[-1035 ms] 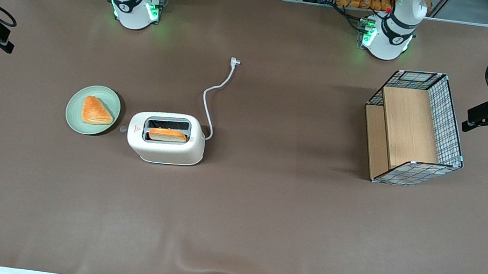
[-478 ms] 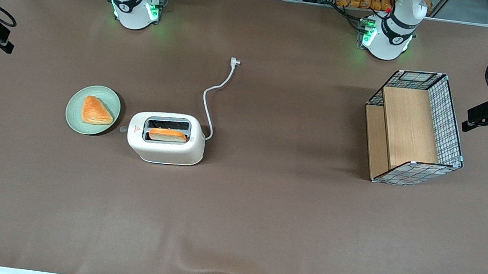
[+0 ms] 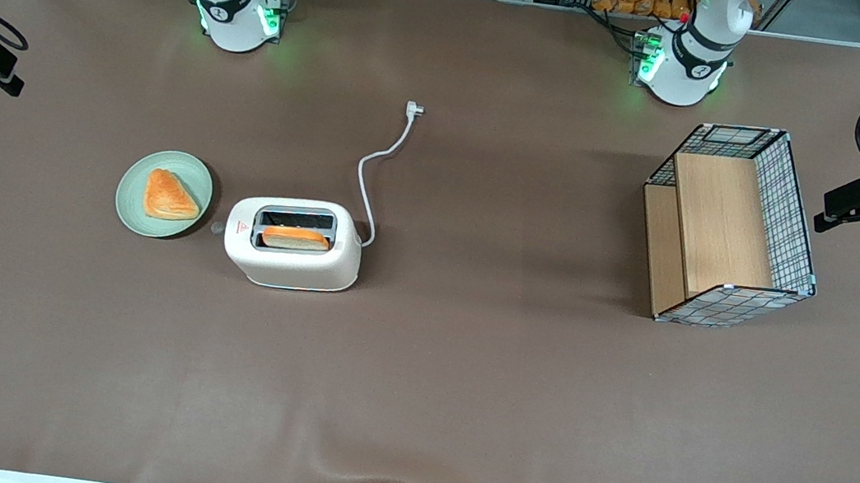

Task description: Press toaster button with right arm

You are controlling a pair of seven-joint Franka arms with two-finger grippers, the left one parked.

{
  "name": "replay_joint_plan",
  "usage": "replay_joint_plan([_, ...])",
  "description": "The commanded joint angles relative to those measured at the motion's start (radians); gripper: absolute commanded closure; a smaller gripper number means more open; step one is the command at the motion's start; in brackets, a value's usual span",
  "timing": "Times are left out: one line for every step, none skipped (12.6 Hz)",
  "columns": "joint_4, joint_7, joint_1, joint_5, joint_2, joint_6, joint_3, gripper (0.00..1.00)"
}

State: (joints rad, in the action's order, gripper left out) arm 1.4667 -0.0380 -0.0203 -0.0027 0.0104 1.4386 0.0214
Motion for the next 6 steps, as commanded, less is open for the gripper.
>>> replay_joint_plan([0.027,-0.022,-0.010,-0.013,0.020,0.009,-0.014,0.00])
replay_joint_plan([0.026,-0.020,-0.010,-0.013,0.020,0.011,-0.014,0.00])
replay_joint_plan([0.026,-0.020,-0.009,-0.019,0.019,0.011,-0.014,0.00])
replay_joint_plan([0.024,-0.017,-0.009,-0.019,0.014,0.008,-0.015,0.00])
replay_joint_plan([0.024,-0.019,-0.010,-0.019,0.013,0.005,-0.014,0.00])
replay_joint_plan([0.023,-0.017,-0.013,-0.019,0.013,0.006,-0.014,0.00])
